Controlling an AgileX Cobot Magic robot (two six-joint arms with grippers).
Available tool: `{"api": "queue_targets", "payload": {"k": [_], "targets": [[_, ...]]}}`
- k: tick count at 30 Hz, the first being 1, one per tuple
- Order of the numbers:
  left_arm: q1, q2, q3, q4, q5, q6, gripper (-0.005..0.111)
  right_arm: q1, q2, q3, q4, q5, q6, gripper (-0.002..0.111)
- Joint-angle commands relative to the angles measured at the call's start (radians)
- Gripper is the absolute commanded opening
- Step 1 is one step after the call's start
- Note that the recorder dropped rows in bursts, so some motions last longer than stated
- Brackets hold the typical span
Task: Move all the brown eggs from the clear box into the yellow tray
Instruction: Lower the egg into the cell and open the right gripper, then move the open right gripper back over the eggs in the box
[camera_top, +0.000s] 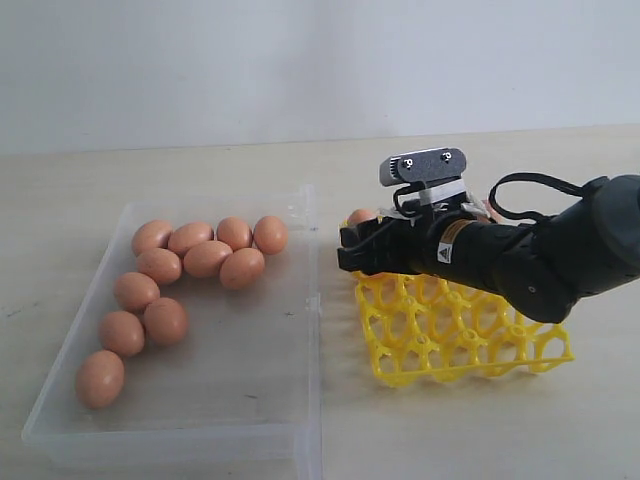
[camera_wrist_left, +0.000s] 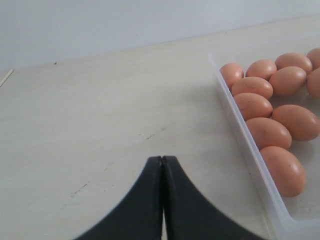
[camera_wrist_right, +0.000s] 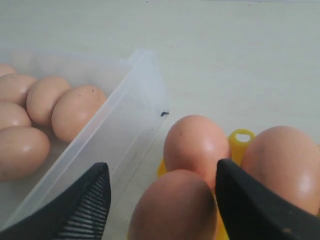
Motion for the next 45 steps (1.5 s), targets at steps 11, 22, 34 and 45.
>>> {"api": "queue_targets", "payload": {"k": [11,22,34,45], "targets": [[-0.005,-0.006,-0.004,-0.001,-0.006,-0.005,0.000,0.096,-0.193,-0.257,-0.003,0.686,0.089,0.058],[-0.005,-0.006,-0.004,-0.001,-0.006,-0.005,0.000,0.345,-0.145,-0.488,0.438,1.014,-0.406,0.012],[-0.005,-0.006,-0.004,-0.001,-0.006,-0.005,0.000,0.345,0.143,-0.948,0.696,1.568,-0.535,0.023],[-0.005,-0.006,-0.004,-0.001,-0.006,-0.005,0.000,0.346,0.369,-1.216,0.608,1.689,-0.402,0.054]]}}
